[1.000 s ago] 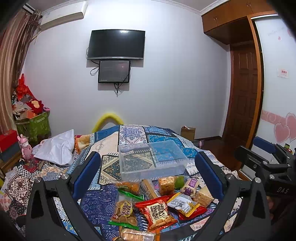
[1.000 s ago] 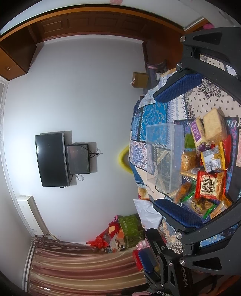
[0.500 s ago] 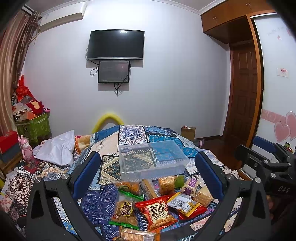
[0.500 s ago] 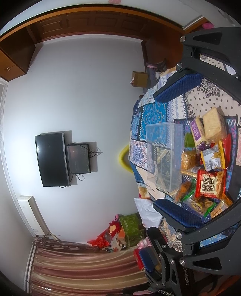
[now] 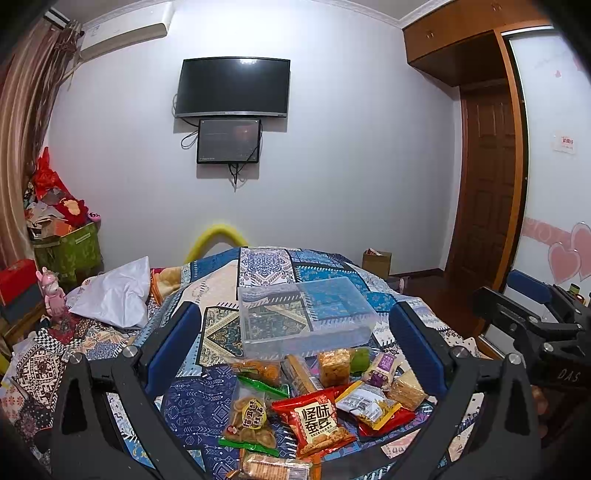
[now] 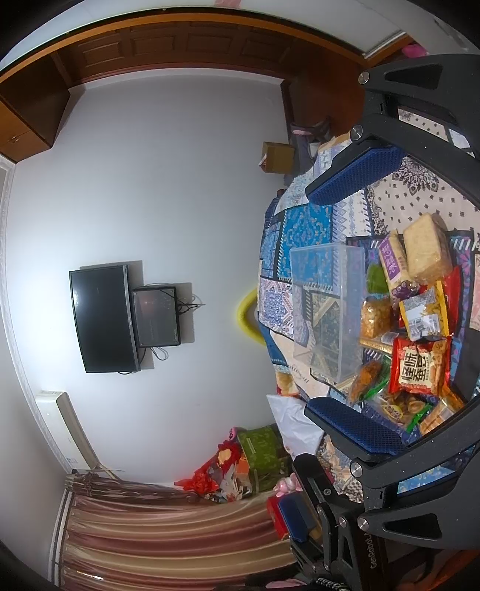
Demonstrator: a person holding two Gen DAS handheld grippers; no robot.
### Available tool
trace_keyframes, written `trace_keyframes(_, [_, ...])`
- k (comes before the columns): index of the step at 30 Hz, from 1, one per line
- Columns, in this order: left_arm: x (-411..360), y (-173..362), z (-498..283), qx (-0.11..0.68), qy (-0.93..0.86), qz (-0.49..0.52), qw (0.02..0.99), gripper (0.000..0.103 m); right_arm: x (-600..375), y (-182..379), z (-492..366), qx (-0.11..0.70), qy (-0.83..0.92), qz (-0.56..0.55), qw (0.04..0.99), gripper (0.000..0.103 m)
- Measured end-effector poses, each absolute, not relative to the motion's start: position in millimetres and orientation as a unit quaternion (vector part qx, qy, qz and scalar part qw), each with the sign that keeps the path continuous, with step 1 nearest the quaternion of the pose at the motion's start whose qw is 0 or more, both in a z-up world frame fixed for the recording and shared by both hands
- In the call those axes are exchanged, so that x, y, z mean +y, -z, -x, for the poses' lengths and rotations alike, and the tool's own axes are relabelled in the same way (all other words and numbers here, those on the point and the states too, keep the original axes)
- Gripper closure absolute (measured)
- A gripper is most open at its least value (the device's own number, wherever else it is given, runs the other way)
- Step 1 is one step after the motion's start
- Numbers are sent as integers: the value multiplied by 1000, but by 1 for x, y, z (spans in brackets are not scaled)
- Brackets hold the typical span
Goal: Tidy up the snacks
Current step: 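Grasp the wrapped bread loaf with the left tool while the right tool grasps the square bread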
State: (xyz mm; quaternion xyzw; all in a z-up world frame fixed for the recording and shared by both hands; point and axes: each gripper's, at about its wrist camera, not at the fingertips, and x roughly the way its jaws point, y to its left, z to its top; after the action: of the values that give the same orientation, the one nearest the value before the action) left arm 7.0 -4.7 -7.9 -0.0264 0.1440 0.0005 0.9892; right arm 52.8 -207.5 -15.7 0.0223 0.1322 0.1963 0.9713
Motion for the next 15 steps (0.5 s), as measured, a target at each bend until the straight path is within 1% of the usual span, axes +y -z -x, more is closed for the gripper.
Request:
trace_keyframes(8, [2,18,-14,171,17,22,985,0,-209,27,-61,151,-189,-10,970,0])
trace_keyframes(15, [14,50,-32,247,24,11,969,0,-221,53,-77,202,-173,-14,964,0])
